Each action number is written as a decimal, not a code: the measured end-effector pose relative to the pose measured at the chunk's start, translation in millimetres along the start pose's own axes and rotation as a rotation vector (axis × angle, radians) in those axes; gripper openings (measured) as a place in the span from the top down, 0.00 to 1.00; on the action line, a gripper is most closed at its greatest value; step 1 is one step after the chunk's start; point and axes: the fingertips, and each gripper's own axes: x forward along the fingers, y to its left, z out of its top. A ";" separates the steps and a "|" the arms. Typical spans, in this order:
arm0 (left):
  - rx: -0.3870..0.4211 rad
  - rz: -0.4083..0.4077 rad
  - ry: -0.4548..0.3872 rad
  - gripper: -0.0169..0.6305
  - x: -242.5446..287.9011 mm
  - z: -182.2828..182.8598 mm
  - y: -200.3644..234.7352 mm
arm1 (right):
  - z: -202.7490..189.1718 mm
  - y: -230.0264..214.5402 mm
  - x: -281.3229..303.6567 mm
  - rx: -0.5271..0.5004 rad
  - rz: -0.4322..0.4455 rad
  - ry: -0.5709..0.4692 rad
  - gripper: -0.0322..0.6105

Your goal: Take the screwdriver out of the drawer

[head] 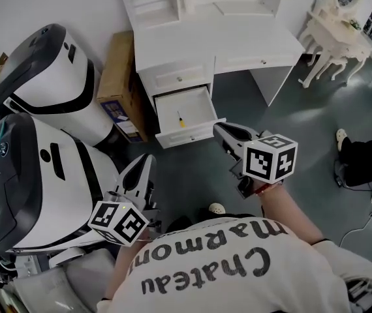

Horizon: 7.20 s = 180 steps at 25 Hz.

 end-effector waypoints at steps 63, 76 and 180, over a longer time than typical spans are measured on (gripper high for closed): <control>-0.272 0.038 0.251 0.94 251.4 -7.1 304.7 | -53.1 -144.4 396.8 0.223 -0.025 0.487 0.89; -0.449 0.084 0.355 0.94 257.4 -99.4 362.3 | -198.6 -224.4 457.7 0.025 -0.193 0.793 0.89; -0.654 0.467 0.211 0.94 224.2 -188.9 425.6 | -341.8 -347.5 512.0 -0.092 -0.305 1.176 0.82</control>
